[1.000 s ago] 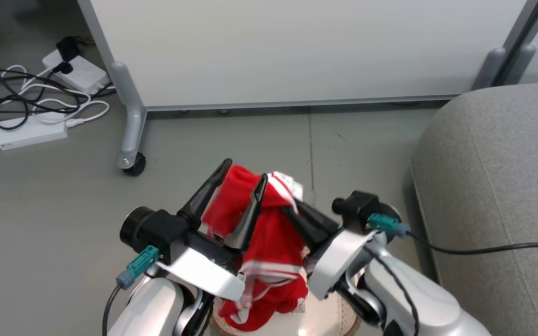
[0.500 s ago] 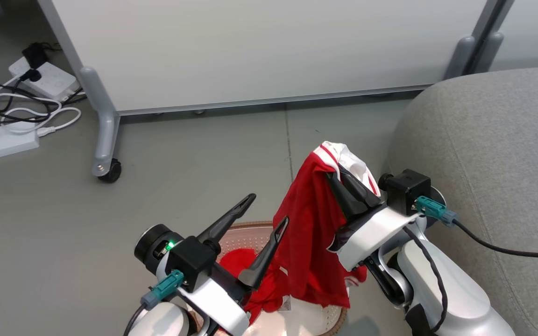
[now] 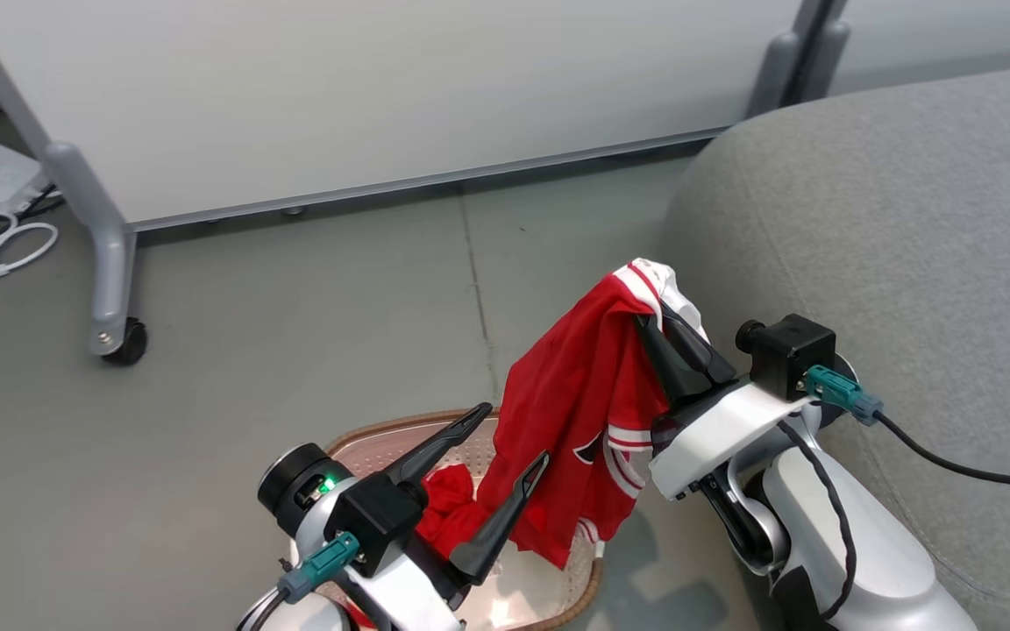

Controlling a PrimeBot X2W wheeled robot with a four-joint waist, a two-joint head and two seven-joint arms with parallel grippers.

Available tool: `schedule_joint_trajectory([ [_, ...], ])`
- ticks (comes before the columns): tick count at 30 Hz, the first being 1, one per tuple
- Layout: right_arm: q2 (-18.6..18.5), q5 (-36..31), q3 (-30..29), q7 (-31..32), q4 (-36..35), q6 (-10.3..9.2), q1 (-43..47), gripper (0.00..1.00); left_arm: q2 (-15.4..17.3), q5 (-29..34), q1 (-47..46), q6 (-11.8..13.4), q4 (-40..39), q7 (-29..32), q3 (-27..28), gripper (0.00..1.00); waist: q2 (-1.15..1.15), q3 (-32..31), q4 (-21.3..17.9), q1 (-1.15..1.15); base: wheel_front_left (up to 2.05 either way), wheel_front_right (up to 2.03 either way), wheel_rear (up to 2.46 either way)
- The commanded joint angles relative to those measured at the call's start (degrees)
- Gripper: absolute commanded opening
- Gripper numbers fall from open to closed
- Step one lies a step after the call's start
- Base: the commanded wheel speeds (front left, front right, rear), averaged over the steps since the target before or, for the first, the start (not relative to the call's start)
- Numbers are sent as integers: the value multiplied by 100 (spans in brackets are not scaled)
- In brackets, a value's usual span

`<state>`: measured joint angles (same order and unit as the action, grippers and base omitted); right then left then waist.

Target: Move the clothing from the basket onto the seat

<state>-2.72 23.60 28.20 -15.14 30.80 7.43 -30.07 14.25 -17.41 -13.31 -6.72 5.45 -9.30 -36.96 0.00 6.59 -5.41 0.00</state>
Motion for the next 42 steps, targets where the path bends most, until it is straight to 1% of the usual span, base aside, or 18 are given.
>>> schedule_joint_trajectory([
  [1, -33, -39, -39, -12, -31, 11, 10, 0, 52, -11, -20, 17, -32, 16, 7, 100, 0, 58, -175, 0, 0, 0, 0],
  [16, -29, -60, -363, -12, -213, 11, 129, 0, 350, -26, 0, 61, -378, 305, -115, 100, 0, 221, -1560, 0, 0, 0, 0],
  [23, -27, -117, -656, -12, -275, 11, 168, 0, 510, -29, -65, 72, -561, 448, -152, 100, 0, 343, -2043, 0, 0, 0, 0],
  [29, -29, -76, -976, -12, -396, 11, -48, 0, 626, -78, -91, 141, -700, 546, -76, 100, 0, 546, -2322, 0, 0, 0, 0],
  [30, -29, -76, -976, -12, -396, 11, -48, 0, 626, -78, -91, 141, -700, 546, -76, 100, 0, 546, -2322, 0, 0, 0, 0],
  [33, -28, -106, -1254, -13, -443, 11, -272, 0, 688, -50, -172, 135, -795, 604, -67, 100, 0, 675, -2382, 0, 0, 0, 0],
  [39, -38, -255, -2024, -13, -402, 11, -1164, 0, 845, 22, -465, 91, -986, 717, -34, 100, 0, 1024, -2374, 0, 0, 0, 0],
  [42, -164, -354, -2464, -13, -343, 11, -1786, 0, 948, 73, -661, 67, -1090, 766, -36, 100, 0, 1236, -2283, 0, 0, 0, 0],
])
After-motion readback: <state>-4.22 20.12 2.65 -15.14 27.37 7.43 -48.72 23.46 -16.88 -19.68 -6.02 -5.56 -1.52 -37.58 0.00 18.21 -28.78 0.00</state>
